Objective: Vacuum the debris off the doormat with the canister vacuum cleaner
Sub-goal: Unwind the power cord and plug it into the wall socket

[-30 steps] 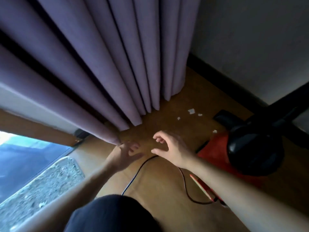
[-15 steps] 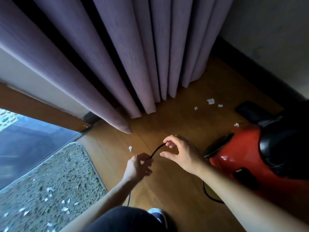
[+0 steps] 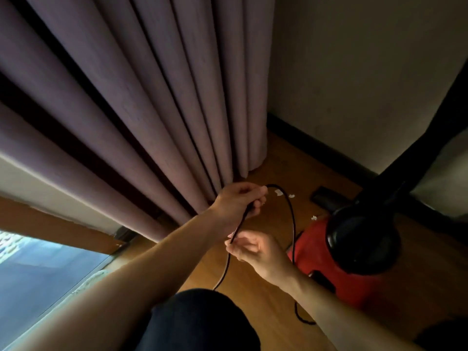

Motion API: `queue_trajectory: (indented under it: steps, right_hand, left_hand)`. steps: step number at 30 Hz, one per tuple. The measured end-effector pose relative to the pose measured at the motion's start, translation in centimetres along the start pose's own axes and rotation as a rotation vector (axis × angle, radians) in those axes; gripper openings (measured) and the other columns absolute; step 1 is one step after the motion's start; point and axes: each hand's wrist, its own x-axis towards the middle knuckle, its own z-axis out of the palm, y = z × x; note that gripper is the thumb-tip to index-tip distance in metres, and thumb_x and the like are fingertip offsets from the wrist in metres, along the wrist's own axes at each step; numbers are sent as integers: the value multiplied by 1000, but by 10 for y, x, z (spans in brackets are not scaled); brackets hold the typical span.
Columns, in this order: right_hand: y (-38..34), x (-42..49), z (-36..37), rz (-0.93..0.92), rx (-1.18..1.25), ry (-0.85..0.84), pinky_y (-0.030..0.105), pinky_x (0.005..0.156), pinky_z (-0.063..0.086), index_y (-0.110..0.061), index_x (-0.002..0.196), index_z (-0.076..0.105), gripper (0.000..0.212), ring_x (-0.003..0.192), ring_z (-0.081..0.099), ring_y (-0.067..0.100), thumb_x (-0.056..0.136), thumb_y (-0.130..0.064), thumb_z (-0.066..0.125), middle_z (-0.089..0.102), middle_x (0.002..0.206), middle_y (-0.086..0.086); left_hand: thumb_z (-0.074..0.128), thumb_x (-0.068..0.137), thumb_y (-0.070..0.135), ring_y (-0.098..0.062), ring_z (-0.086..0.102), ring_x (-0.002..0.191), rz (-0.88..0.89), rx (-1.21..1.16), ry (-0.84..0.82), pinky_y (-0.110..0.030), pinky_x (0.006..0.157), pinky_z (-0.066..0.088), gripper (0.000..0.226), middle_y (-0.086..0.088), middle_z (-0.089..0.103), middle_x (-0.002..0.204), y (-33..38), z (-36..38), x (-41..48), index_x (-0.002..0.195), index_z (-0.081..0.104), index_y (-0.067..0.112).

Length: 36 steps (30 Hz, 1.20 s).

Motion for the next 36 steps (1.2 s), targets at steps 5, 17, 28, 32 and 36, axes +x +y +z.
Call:
queue_trajectory:
  steps: [5,17,28,32,36]
  right_hand:
    - [-29,-10,-19,-88,171,109,35,87,60,-3,95,74,13,85,75,18,95,-13,66,76,85,1]
    - [-145,-9,-119,-211,336,377,36,71,63,-4,97,68,9,73,73,20,99,-8,60,72,83,7]
    - [-116,-51,-115,-120,229,172,32,104,51,-25,126,60,66,115,68,11,77,-68,65,72,122,-2]
    - [-89,-72,-91,-60,26,-78,23,104,49,-20,140,54,55,124,62,5,90,-37,69,70,130,-4]
    - [-86,-72,-84,-155,1,-31,38,98,57,-11,124,66,27,105,73,24,97,-10,66,76,106,5]
  left_hand:
    - [58,98,26,-10,68,89,64,154,-166,-20,83,55,33,-3,72,101,22,18,-8,121,64,3]
    - [61,96,25,-16,65,114,-58,650,-530,-39,99,53,32,-1,68,121,25,15,-30,127,61,18]
    - [57,93,6,-24,73,94,138,83,-362,-35,82,61,15,-13,73,95,78,69,-24,105,67,5]
    - [54,97,0,-21,74,90,133,-206,-252,-32,79,62,14,-10,75,90,97,91,-21,103,66,4]
    - [57,96,1,-21,75,90,124,-355,-146,-30,75,62,15,-12,75,93,97,107,-19,107,67,0]
